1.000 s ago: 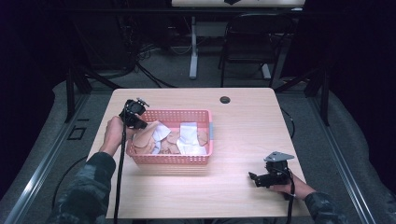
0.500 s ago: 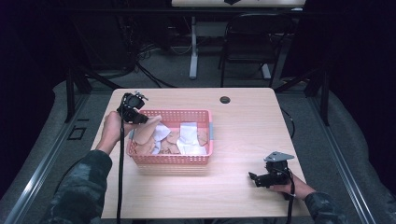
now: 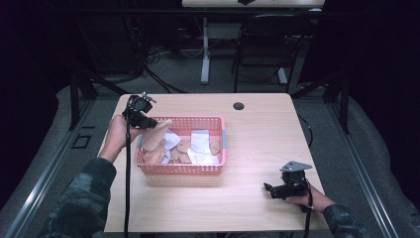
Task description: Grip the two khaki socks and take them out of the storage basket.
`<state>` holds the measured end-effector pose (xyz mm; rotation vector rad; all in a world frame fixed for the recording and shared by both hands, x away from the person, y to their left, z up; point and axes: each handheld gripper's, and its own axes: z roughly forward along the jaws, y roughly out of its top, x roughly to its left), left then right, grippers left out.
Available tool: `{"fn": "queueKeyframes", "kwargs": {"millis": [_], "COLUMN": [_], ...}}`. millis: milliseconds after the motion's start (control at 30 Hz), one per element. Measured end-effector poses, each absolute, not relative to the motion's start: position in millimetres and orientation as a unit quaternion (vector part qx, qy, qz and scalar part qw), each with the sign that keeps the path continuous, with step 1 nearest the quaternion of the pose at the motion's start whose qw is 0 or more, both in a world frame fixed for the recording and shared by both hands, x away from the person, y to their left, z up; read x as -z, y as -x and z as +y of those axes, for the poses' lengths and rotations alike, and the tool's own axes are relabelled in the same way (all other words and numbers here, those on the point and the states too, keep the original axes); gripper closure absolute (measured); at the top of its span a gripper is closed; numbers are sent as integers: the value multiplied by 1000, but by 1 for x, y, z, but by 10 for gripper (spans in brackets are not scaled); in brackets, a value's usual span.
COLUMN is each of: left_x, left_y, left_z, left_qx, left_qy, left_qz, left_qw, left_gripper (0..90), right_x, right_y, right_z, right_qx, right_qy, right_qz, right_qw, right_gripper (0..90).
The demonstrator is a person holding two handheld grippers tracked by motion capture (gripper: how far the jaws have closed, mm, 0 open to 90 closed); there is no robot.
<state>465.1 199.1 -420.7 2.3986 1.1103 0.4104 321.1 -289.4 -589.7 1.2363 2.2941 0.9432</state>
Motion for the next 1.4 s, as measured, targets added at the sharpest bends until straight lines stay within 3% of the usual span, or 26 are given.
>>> {"fn": "queueKeyframes", "kwargs": {"millis": [700, 1400], "left_x": [391, 380], "left_y": [-455, -444], "left_z": [218, 264], "left_qx": [-166, -191], "left_qy": [-861, -837], "left_qz": [408, 443], "left_qw": [255, 258], "left_gripper": [862, 862], "right_x": [590, 590], "right_y": [-321, -321], "right_z": [-289, -289], "right_qx": [-335, -335], "right_qy": [-438, -438], "right_qz": [814, 814], "right_qw": [184, 184], "right_gripper": [0, 0]}}
